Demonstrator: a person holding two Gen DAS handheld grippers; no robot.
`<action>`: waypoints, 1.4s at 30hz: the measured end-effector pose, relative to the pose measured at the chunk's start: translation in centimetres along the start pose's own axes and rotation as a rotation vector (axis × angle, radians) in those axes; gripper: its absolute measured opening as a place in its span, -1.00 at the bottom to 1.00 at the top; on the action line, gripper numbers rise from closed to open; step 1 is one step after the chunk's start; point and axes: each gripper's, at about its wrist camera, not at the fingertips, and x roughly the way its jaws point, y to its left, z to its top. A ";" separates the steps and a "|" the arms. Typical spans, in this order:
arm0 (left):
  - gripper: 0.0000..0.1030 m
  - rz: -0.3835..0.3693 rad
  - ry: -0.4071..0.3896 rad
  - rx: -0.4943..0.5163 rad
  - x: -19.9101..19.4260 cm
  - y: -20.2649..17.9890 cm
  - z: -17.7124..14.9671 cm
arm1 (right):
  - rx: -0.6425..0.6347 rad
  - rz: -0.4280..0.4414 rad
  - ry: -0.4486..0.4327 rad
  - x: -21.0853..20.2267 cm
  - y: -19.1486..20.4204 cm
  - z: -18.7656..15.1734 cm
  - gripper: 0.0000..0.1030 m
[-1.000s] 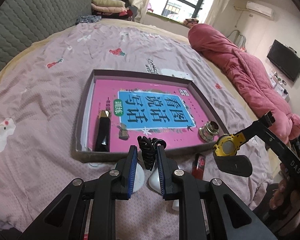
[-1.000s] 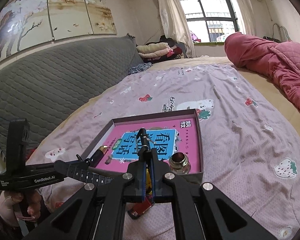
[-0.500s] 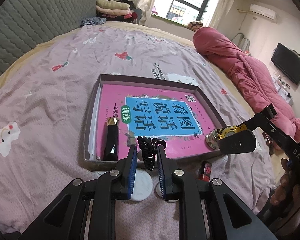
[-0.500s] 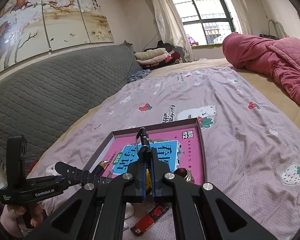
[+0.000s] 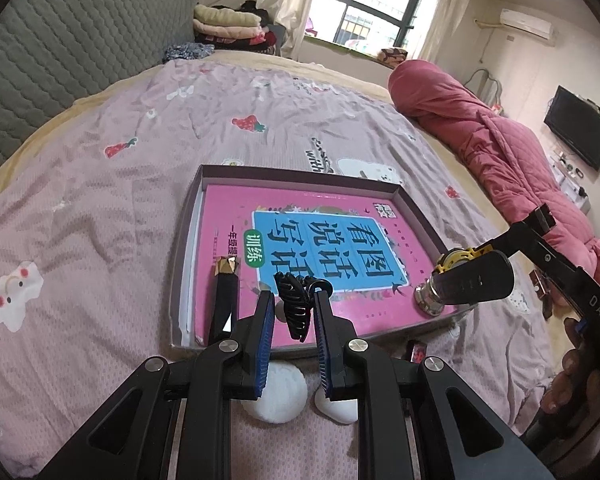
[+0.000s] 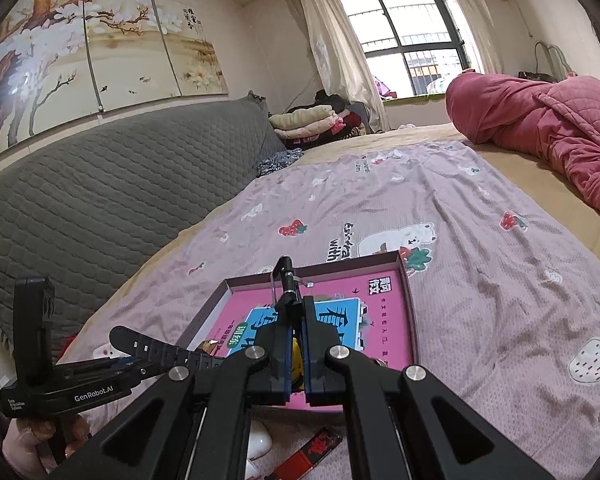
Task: Organize rigid objects
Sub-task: 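Carry the clip and watch over the tray and lower them onto the book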
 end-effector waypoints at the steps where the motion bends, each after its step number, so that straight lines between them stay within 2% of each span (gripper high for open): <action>1: -0.61 0.001 0.000 0.000 0.0 0.0 0.1 | 0.001 0.000 -0.002 0.0 -0.1 0.0 -0.93; 17: -0.61 0.013 -0.008 0.002 0.5 0.1 0.8 | 0.010 0.011 -0.039 0.8 0.0 1.1 -0.93; 42: -0.61 0.031 0.006 -0.005 2.6 0.4 2.0 | 0.016 0.034 -0.024 2.4 0.1 1.2 -0.93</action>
